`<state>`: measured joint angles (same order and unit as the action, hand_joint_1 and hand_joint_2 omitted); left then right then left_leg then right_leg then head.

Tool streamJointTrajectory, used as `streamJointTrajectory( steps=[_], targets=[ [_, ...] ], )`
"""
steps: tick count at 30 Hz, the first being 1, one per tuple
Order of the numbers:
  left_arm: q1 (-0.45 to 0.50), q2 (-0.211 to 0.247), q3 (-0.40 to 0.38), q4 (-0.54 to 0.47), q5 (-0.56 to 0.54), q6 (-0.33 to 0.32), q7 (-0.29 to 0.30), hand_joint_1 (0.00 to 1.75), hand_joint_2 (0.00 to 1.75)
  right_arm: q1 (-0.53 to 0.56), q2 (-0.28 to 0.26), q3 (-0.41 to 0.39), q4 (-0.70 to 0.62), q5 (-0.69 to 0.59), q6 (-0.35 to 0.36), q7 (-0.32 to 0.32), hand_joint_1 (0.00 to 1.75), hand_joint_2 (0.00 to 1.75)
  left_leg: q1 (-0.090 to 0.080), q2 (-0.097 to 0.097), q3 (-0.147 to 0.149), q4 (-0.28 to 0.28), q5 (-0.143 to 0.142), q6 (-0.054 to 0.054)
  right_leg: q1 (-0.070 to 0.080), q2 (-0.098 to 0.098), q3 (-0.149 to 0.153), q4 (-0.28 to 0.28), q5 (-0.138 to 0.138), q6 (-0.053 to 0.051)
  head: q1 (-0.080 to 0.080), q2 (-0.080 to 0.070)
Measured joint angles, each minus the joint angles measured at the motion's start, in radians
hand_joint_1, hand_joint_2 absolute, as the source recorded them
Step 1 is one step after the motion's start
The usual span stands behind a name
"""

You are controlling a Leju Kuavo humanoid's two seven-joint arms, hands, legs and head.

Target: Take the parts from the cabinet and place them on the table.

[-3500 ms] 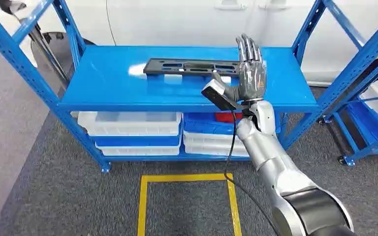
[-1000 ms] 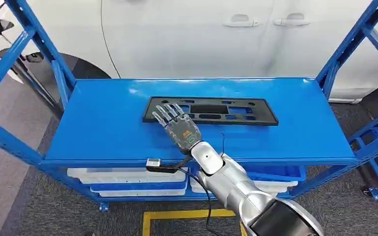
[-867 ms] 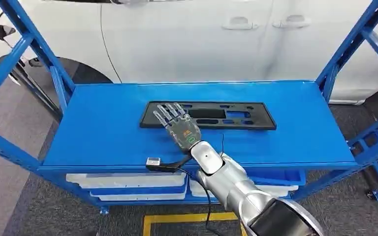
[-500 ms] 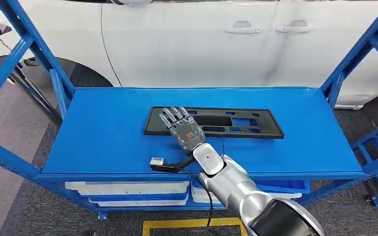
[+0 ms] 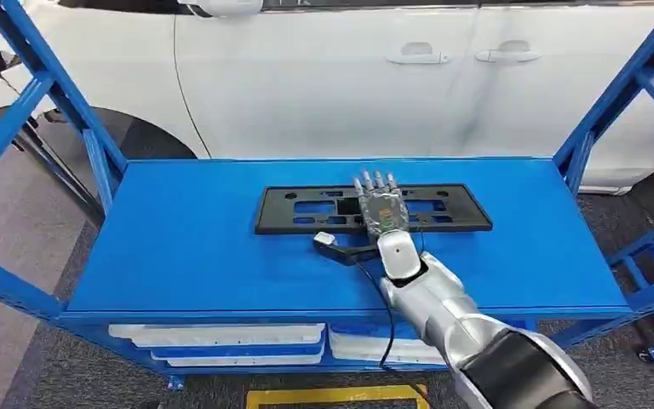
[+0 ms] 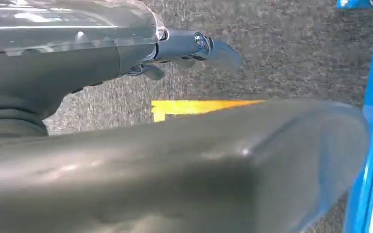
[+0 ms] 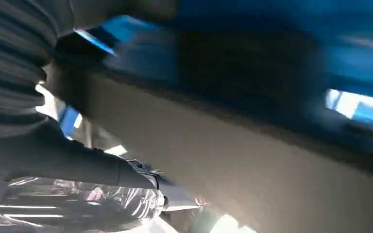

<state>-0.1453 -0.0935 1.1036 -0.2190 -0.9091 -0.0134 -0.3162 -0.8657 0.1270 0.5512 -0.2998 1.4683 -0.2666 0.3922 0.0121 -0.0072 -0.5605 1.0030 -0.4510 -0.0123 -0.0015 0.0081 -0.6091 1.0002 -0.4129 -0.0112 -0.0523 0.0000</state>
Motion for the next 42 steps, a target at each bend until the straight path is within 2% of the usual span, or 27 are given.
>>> streamJointTrajectory(
  steps=[1,2,4,5,6,7,8,10,11,16,17,19,20,21,23,25,26,27,30,32,35,36,37,38,40,41,42],
  targets=[
    [0.001,0.002,0.0,0.0,0.0,0.0,0.001,0.0,0.0,-0.003,-0.004,-0.007,0.002,-0.004,0.021,0.006,1.75,1.75,0.003,0.002,-0.005,0.021,-0.013,-0.002,-0.004,-0.002,0.007,-0.008,0.003,-0.006,0.0,0.0],
    [-0.001,0.002,-0.001,0.0,0.0,0.0,0.002,0.0,0.0,-0.006,-0.006,-0.015,0.003,-0.01,0.042,0.006,1.75,1.75,0.003,0.002,-0.028,0.072,-0.049,-0.004,-0.005,-0.004,0.009,-0.01,0.004,-0.012,0.0,0.0],
    [-0.001,0.002,-0.004,0.0,0.0,0.003,0.004,0.0,0.0,-0.005,-0.008,-0.025,0.008,-0.01,0.07,0.003,1.75,1.75,0.005,0.002,-0.103,0.233,-0.126,-0.01,-0.002,-0.003,0.009,-0.009,0.002,-0.015,0.0,0.0],
    [-0.001,0.002,-0.005,0.0,0.0,0.006,0.006,0.0,0.0,-0.005,-0.008,-0.029,0.01,-0.011,0.079,-0.001,1.75,1.75,0.006,0.002,-0.137,0.301,-0.147,-0.013,0.0,-0.003,0.009,-0.009,0.002,-0.016,0.0,0.0],
    [0.0,0.002,-0.005,0.0,0.003,0.008,0.006,0.0,0.0,-0.005,-0.007,-0.032,0.01,-0.01,0.082,-0.007,1.75,1.75,0.006,0.002,-0.15,0.325,-0.145,-0.014,0.0,-0.002,0.009,-0.008,0.002,-0.016,0.0,0.0],
    [0.0,0.003,-0.005,0.0,0.006,0.011,0.006,0.0,0.0,-0.005,-0.007,-0.036,0.011,-0.01,0.089,-0.012,1.75,1.75,0.006,0.002,-0.14,0.296,-0.117,-0.013,0.0,-0.002,0.01,-0.007,0.002,-0.015,0.0,0.0],
    [0.0,0.004,-0.005,0.0,0.009,0.013,0.006,0.0,0.0,-0.005,-0.007,-0.038,0.012,-0.008,0.091,-0.015,1.75,1.75,0.006,0.002,-0.107,0.225,-0.072,-0.012,0.0,-0.002,0.01,-0.005,0.001,-0.014,0.0,0.0],
    [-0.001,0.007,-0.005,0.0,0.011,0.013,0.004,0.0,0.0,-0.01,-0.006,-0.046,0.012,-0.008,0.093,-0.017,1.75,1.75,0.006,0.003,-0.017,0.037,0.012,-0.006,0.0,-0.002,0.011,0.001,-0.003,-0.007,0.0,0.0],
    [-0.003,0.007,-0.006,0.0,0.011,0.013,0.002,0.0,0.0,-0.011,-0.006,-0.048,0.012,-0.008,0.092,-0.018,1.75,1.75,0.001,0.003,-0.005,0.006,-0.001,0.0,0.01,-0.002,0.007,0.008,-0.006,-0.001,0.0,0.0],
    [-0.003,0.006,-0.006,0.0,0.014,0.016,0.001,0.0,0.0,-0.012,-0.006,-0.064,0.012,-0.005,0.069,-0.034,1.75,1.75,0.005,0.003,-0.005,-0.001,0.014,0.032,0.002,-0.001,0.002,0.017,-0.012,0.026,0.0,0.0],
    [-0.004,0.007,-0.006,0.0,0.014,0.016,0.0,0.0,0.0,-0.013,-0.006,-0.069,0.012,-0.006,0.064,-0.035,1.75,1.75,0.005,0.002,-0.007,-0.002,0.016,0.036,0.001,-0.003,-0.019,0.059,-0.044,0.03,0.0,0.0],
    [-0.004,0.007,-0.006,0.0,0.017,0.018,-0.001,0.0,0.0,-0.008,-0.006,-0.073,0.012,-0.003,0.049,-0.039,1.75,1.75,0.004,0.003,-0.012,-0.001,0.017,0.04,-0.004,-0.003,-0.098,0.224,-0.124,0.037,0.0,0.0],
    [-0.003,0.007,-0.006,0.0,0.017,0.018,-0.002,0.0,0.0,-0.003,-0.006,-0.075,0.012,-0.001,0.039,-0.042,1.75,1.75,0.004,0.003,-0.014,0.0,0.016,0.04,-0.005,-0.003,-0.134,0.296,-0.148,0.04,0.0,0.0],
    [-0.002,0.007,-0.006,0.0,0.017,0.018,-0.009,0.0,0.0,0.0,-0.006,-0.077,0.012,0.0,0.029,-0.046,1.75,1.75,0.004,0.003,-0.014,0.0,0.016,0.04,-0.007,-0.003,-0.153,0.332,-0.147,0.041,0.0,0.0],
    [0.001,0.006,-0.007,0.0,0.017,0.015,-0.031,0.0,0.0,0.001,-0.006,-0.081,0.012,0.003,0.011,-0.051,1.75,1.75,0.004,0.001,-0.011,0.002,0.013,0.038,-0.011,-0.003,-0.122,0.258,-0.086,0.039,0.0,0.0],
    [0.001,0.005,-0.011,0.0,0.017,0.013,-0.07,0.0,0.0,0.0,-0.006,-0.091,0.012,0.003,-0.014,-0.067,1.75,1.75,0.004,-0.001,-0.005,0.004,0.008,0.032,-0.011,-0.003,-0.035,0.073,0.005,0.03,0.0,0.0],
    [0.001,0.004,-0.013,0.0,0.017,0.013,-0.089,0.0,0.0,0.0,-0.006,-0.096,0.012,0.003,-0.025,-0.073,1.75,1.75,0.001,-0.001,-0.007,0.005,0.004,0.027,-0.008,-0.003,-0.01,0.022,0.003,0.025,0.0,0.0],
    [0.0,0.004,-0.014,0.0,0.018,0.013,-0.107,0.0,0.0,-0.002,-0.003,-0.101,0.01,0.003,-0.045,-0.088,1.75,1.75,-0.002,-0.001,-0.012,0.009,0.003,0.022,-0.004,-0.002,-0.011,0.011,0.001,0.022,0.0,0.0],
    [0.001,0.004,-0.014,0.0,0.023,0.006,-0.127,0.0,0.0,-0.002,0.002,-0.122,0.005,-0.003,-0.078,-0.127,1.75,1.75,0.0,0.0,-0.009,0.0,0.003,0.005,-0.001,-0.001,-0.013,0.01,-0.001,0.01,0.0,0.0],
    [0.0,0.006,-0.014,0.0,0.031,0.007,-0.128,0.0,0.0,-0.005,0.011,-0.143,-0.009,-0.02,-0.105,-0.159,1.75,1.75,0.003,0.001,-0.019,0.032,-0.024,-0.004,-0.009,-0.003,-0.002,-0.004,0.003,-0.003,0.0,0.0],
    [-0.002,0.006,-0.014,0.0,0.032,0.011,-0.113,0.0,0.0,-0.01,0.033,-0.183,-0.038,-0.07,-0.174,-0.251,1.75,1.75,0.005,0.001,-0.133,0.27,-0.133,-0.011,-0.004,-0.003,-0.002,-0.003,0.0,-0.012,0.0,0.0],
    [-0.002,0.006,-0.014,0.0,0.035,0.01,-0.107,0.0,0.0,-0.01,0.04,-0.197,-0.047,-0.093,-0.185,-0.285,1.75,1.75,0.005,0.001,-0.162,0.321,-0.141,-0.013,-0.003,-0.002,-0.001,-0.002,-0.001,-0.013,0.0,0.0],
    [-0.002,0.007,-0.014,0.0,0.035,0.008,-0.105,0.0,0.0,-0.009,0.047,-0.211,-0.06,-0.124,-0.192,-0.324,1.75,1.75,0.005,0.001,-0.17,0.325,-0.125,-0.013,-0.003,-0.002,0.001,-0.001,-0.002,-0.013,0.0,0.0],
    [-0.003,0.008,-0.014,0.0,0.038,0.005,-0.105,0.0,0.0,-0.008,0.055,-0.231,-0.079,-0.167,-0.199,-0.376,1.75,1.75,0.005,0.002,-0.156,0.284,-0.091,-0.013,-0.003,-0.002,0.001,0.001,-0.004,-0.012,0.0,0.0],
    [-0.009,0.009,-0.014,0.0,0.044,-0.007,-0.113,0.0,0.0,-0.001,0.074,-0.276,-0.148,-0.323,-0.189,-0.531,1.75,1.75,0.006,0.002,-0.078,0.101,0.015,-0.01,-0.004,-0.001,0.004,0.009,-0.012,-0.007,0.0,0.0],
    [-0.011,0.01,-0.014,0.0,0.051,-0.011,-0.119,0.0,0.0,0.01,0.08,-0.293,-0.2,-0.409,-0.166,-0.596,1.75,1.75,0.007,0.004,-0.053,0.036,0.028,-0.007,-0.002,-0.001,0.003,0.012,-0.016,-0.003,0.0,0.0],
    [-0.016,0.01,-0.014,0.0,0.055,-0.011,-0.124,0.0,0.0,0.025,0.086,-0.307,-0.263,-0.511,-0.132,-0.663,1.75,1.75,0.001,0.001,-0.039,0.017,0.019,-0.003,0.005,-0.001,-0.003,0.02,-0.019,0.002,0.0,0.0]
  ],
)
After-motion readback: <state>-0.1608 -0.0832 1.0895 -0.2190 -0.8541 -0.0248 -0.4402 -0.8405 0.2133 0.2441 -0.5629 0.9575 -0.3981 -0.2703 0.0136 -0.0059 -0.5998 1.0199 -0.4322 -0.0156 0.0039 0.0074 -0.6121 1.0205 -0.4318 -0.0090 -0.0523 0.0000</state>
